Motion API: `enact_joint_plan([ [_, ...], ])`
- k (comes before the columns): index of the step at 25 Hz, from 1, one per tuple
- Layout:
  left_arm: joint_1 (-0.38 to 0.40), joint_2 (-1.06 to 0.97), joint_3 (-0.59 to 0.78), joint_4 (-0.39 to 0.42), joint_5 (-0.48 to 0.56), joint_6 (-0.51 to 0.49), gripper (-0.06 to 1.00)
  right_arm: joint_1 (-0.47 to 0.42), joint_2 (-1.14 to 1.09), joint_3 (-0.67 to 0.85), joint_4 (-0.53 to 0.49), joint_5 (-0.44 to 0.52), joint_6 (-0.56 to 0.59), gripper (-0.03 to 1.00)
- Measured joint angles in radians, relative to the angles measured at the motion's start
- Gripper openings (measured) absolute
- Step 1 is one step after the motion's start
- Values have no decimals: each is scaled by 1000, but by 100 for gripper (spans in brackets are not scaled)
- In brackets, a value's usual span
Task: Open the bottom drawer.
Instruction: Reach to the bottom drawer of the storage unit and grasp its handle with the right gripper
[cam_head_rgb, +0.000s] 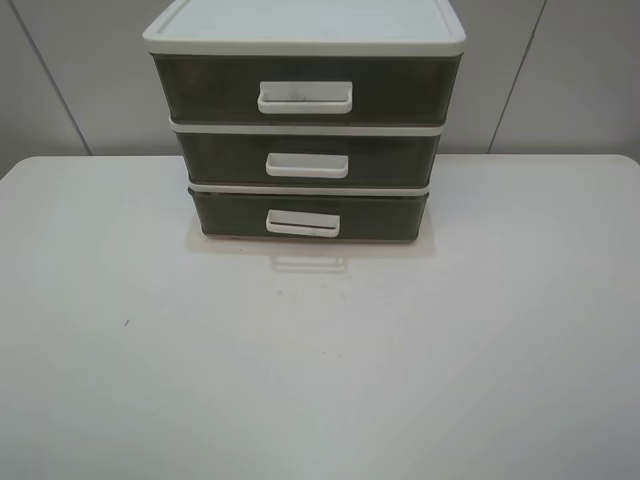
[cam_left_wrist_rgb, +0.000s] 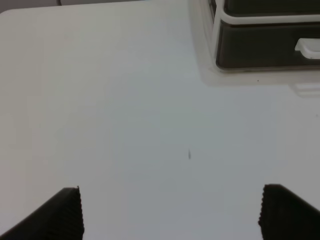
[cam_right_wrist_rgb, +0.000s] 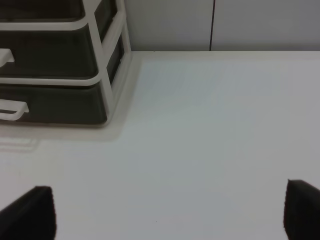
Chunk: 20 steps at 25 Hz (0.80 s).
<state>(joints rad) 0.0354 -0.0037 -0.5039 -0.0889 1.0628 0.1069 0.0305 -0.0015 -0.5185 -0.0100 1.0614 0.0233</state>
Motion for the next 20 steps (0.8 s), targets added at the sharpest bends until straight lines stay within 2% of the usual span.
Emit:
enact_joint_plan([
  [13, 0, 0, 0, 0, 0, 0, 72, -35, 1, 0, -2, 0, 4, 79],
  [20, 0, 0, 0, 0, 0, 0, 72, 5, 209, -3, -12, -1, 4, 79],
])
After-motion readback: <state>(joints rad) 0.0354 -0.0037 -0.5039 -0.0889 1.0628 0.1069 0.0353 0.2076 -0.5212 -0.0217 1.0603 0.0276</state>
